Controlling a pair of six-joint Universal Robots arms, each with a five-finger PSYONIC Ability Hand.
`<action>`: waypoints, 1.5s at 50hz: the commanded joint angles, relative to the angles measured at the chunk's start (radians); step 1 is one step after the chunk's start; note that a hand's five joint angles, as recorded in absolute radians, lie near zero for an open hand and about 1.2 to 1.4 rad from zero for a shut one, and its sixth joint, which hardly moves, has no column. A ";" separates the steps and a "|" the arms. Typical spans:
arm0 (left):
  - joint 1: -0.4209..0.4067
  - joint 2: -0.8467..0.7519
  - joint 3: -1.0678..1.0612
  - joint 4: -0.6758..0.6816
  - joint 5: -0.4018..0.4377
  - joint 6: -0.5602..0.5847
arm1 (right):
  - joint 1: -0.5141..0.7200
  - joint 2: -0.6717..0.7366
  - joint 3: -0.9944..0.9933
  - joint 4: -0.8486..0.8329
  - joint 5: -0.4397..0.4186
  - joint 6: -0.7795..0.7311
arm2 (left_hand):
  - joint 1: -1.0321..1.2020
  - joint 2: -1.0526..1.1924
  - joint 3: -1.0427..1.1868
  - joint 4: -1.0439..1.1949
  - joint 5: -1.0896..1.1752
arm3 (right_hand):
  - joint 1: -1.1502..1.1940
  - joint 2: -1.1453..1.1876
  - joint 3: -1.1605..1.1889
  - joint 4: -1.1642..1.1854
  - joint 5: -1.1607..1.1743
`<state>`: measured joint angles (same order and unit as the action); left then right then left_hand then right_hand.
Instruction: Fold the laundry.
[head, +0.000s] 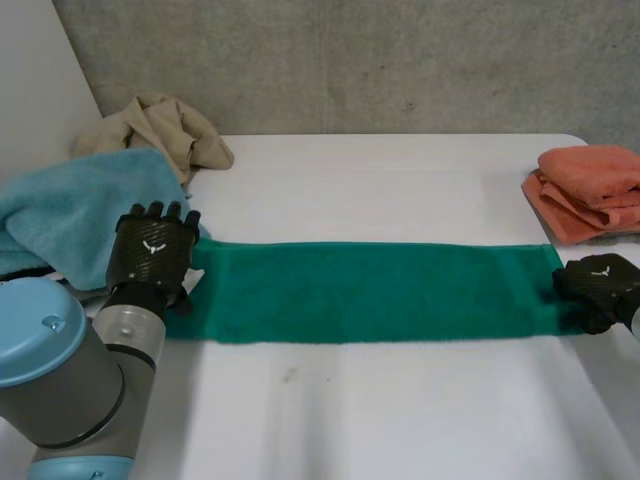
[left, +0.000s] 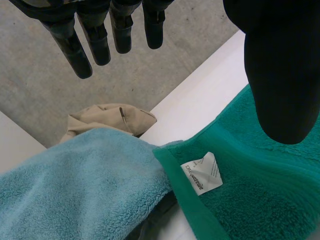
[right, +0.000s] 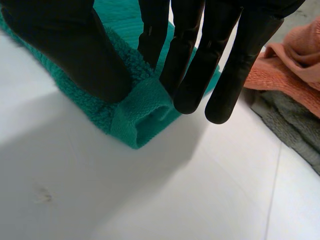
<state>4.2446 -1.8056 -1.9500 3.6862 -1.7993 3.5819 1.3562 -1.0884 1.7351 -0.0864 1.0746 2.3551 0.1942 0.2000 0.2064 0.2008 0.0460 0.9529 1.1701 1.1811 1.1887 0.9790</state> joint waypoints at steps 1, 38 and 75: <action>0.003 0.002 -0.001 -0.002 -0.002 0.000 | -0.089 -0.013 -0.011 -0.001 0.002 -0.022 | 0.005 -0.001 -0.008 -0.002 -0.022 | 0.443 0.226 0.215 0.208 0.243; 0.005 0.038 -0.017 -0.002 -0.012 0.001 | 0.590 -0.204 -0.152 -0.029 0.008 -0.280 | 0.002 -0.004 -0.010 -0.005 -0.025 | 0.443 0.226 0.215 0.208 0.243; -0.308 -0.124 0.289 0.006 0.103 0.006 | 0.327 -0.281 0.075 0.039 0.056 0.228 | 0.005 -0.001 -0.008 -0.002 -0.022 | -0.778 -0.996 -1.007 -1.014 -0.979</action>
<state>4.0190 -1.8294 -1.7364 3.6923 -1.7652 3.5895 1.8593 -1.3547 1.6844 -0.0809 1.1737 2.6337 0.1941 0.2000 0.2064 0.2008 0.0459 0.1982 0.2199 0.2077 0.2309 0.0565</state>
